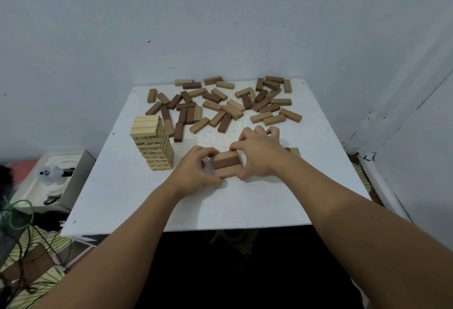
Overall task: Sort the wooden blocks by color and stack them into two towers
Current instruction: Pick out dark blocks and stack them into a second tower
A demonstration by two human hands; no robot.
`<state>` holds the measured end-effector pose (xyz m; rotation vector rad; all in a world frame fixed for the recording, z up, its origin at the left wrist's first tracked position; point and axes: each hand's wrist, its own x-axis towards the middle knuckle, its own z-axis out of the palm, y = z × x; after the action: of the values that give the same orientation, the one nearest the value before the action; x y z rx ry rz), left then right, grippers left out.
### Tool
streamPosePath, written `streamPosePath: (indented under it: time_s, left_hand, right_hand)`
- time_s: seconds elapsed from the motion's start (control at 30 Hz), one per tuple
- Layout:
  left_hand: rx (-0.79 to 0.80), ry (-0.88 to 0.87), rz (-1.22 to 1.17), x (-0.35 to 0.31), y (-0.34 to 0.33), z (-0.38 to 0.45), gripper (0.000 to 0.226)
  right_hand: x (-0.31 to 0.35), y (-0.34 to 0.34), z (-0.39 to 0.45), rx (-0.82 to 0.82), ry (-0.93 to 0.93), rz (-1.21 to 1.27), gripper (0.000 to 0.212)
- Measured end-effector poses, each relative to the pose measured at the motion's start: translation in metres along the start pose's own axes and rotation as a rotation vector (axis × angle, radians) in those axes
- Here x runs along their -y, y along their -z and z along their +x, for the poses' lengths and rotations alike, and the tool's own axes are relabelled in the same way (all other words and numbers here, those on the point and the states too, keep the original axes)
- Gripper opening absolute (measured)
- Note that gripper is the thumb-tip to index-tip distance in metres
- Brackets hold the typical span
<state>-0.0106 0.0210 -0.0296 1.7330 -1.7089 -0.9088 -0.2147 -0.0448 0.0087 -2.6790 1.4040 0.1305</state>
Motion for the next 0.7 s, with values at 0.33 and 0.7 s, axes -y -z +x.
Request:
streamPosePath:
  time_s: [0.33, 0.7]
  left_hand:
    - [0.1, -0.111, 0.027, -0.06, -0.029, 0.036, 0.065]
    - [0.222, -0.111, 0.076, -0.099, -0.068, 0.064, 0.069]
  right_hand:
    - [-0.071, 0.013, -0.037, -0.02, -0.125, 0.148, 0.067]
    - [-0.126, 0.004, -0.07, 0.038, -0.26, 0.296, 0.07]
